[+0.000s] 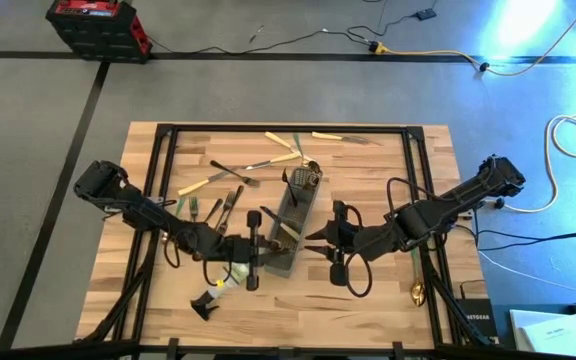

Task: Sort silverware
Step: Put the spoon into the silverware basket

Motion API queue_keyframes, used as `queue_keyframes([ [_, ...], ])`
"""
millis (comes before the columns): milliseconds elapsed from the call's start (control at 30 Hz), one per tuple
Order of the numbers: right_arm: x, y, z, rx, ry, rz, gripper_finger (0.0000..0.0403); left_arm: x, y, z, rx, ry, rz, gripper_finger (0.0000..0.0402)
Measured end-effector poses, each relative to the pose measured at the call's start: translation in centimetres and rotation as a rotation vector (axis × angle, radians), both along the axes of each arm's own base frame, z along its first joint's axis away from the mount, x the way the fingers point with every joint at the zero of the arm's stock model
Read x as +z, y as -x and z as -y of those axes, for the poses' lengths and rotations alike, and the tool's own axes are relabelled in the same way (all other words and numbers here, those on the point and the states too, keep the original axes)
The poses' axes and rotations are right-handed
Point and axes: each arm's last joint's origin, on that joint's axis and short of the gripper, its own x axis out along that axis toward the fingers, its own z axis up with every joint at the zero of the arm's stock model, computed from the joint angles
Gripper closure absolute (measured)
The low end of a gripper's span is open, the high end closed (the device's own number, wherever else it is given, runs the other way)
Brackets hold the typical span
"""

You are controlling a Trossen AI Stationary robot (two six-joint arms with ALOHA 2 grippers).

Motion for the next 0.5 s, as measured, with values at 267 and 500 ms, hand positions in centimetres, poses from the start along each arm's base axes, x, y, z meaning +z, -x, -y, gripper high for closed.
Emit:
queue_keyframes([
  [267,0.0,0.0,0.0,0.0,-0.001,0.001,0.0322,-0.7,-0.1,0.0,0.006,-0.048,-0.071,0.0402],
  [500,0.0,0.0,0.0,0.0,0.0,0.001,0.0322,-1.5,-0.1,-0.1,0.051,-0.084,-0.147,0.0402],
])
